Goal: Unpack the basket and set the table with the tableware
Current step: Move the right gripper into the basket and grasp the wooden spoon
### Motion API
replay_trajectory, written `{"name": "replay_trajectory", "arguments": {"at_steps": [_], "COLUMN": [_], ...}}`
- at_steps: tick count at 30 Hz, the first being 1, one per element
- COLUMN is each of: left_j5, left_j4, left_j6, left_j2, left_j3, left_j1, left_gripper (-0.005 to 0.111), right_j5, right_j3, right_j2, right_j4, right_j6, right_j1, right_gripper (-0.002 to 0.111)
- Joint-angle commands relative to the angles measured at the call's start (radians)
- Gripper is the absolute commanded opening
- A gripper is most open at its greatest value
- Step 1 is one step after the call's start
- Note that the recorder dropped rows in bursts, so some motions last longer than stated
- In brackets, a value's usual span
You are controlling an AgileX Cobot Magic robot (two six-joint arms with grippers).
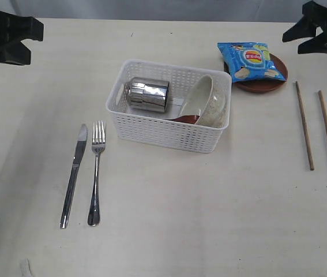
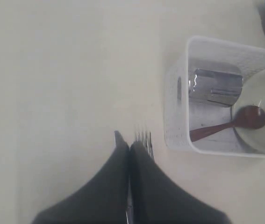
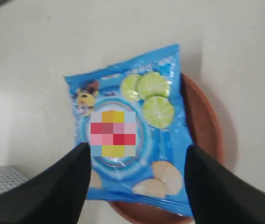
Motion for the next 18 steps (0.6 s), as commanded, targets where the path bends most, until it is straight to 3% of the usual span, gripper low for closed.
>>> {"name": "replay_trajectory", "arguments": {"at_steps": [1,10,18], "left_j5": [-0.012,-0.01,-0.01], "left_j4": [-0.013,-0.013,-0.013], "left_j6": [-0.004,0.001,0.001], "left_j2": [-0.001,-0.001,-0.001], "left_j3": [0.007,0.007,0.007], "left_j1": [0.002,0.002,0.002], "left_gripper": [0.0,0.0,0.0], "right_j5": [0.054,0.064,0.089], "right_j3": [-0.006,-0.012,-0.099], "right_j2": [-0.062,-0.159,-0.201], "right_j4": [0.14,0.08,-0.355], "right_j6": [-0.008,-0.043,0.063], "right_j1": [0.037,0.287,0.601], "right_gripper": [0.056,0.056,0.056]}}
